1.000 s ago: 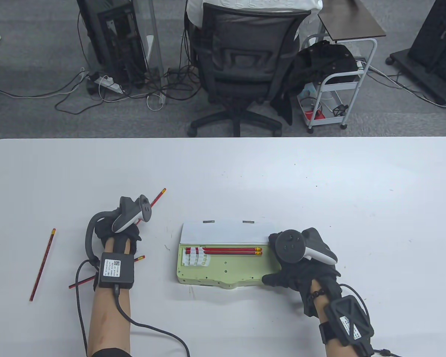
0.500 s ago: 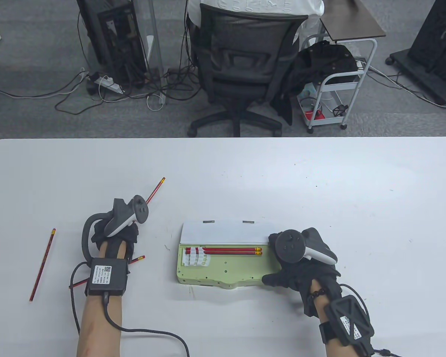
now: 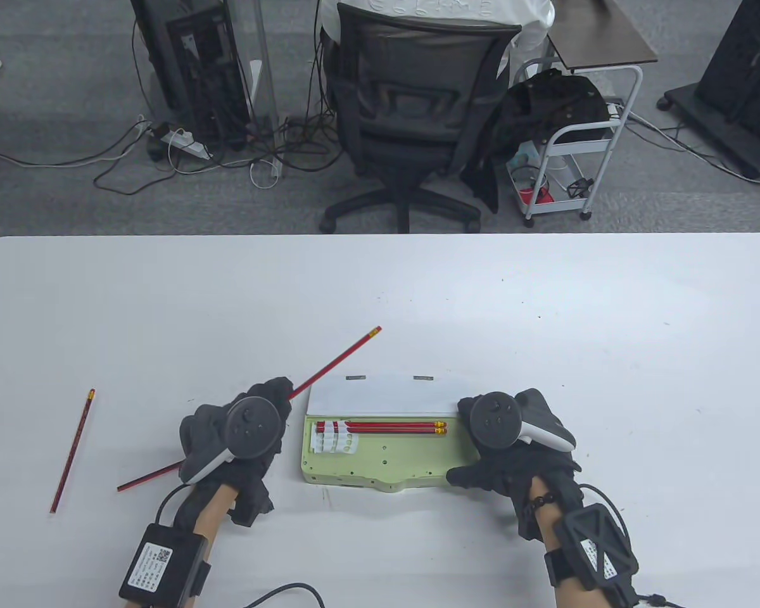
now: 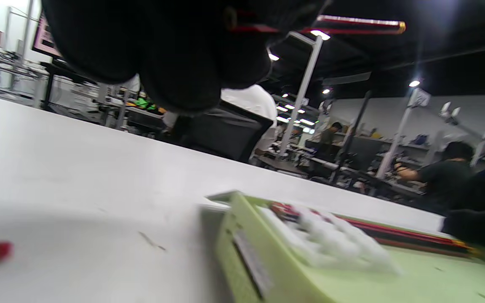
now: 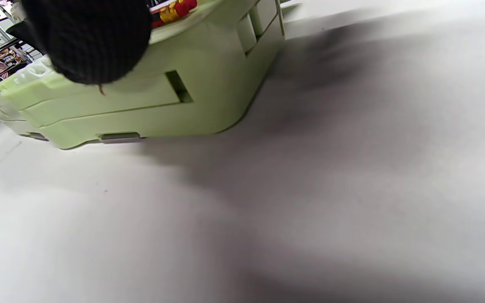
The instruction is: Organize multifunction pencil case
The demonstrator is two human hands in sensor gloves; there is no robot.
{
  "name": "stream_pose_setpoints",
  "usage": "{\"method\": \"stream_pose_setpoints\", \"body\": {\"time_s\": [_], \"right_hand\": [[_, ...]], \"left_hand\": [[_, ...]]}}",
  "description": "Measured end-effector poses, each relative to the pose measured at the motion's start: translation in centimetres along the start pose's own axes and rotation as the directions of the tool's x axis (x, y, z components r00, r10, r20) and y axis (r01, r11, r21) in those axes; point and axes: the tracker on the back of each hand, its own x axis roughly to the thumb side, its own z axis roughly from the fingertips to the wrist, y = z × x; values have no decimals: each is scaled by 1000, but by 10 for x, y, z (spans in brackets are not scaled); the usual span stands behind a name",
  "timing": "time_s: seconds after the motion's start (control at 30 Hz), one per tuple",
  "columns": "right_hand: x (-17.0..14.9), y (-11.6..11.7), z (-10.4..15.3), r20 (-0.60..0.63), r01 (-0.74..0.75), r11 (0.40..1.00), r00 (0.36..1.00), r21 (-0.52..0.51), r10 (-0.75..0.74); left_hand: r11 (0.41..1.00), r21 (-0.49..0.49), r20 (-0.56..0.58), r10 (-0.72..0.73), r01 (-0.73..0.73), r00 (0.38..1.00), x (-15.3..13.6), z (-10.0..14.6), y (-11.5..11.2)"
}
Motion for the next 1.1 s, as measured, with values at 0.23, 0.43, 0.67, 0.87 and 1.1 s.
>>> {"method": "stream_pose_setpoints", "body": {"time_s": [0.23, 0.43, 0.67, 0.87, 1.1], "right_hand": [[-2, -5, 4, -1, 5, 1000, 1000, -16, -5], [-4, -17, 15, 31, 47, 985, 999, -165, -43], [7, -26, 26, 150, 150, 894, 984, -423, -94], [22, -29, 33, 228, 185, 825, 971, -533, -70], [42, -25, 33, 285, 190, 819, 958, -541, -33]], "left_hand": [[996, -37, 78, -73, 76, 994, 5, 5, -15], [995, -60, 92, -70, 76, 993, 1, 3, -21], [995, -101, 132, 11, 2, 991, 0, 4, -22], [992, -124, 168, 33, -13, 985, 5, 5, -21], [991, -134, 193, 55, -29, 980, 9, 5, -22]]}}
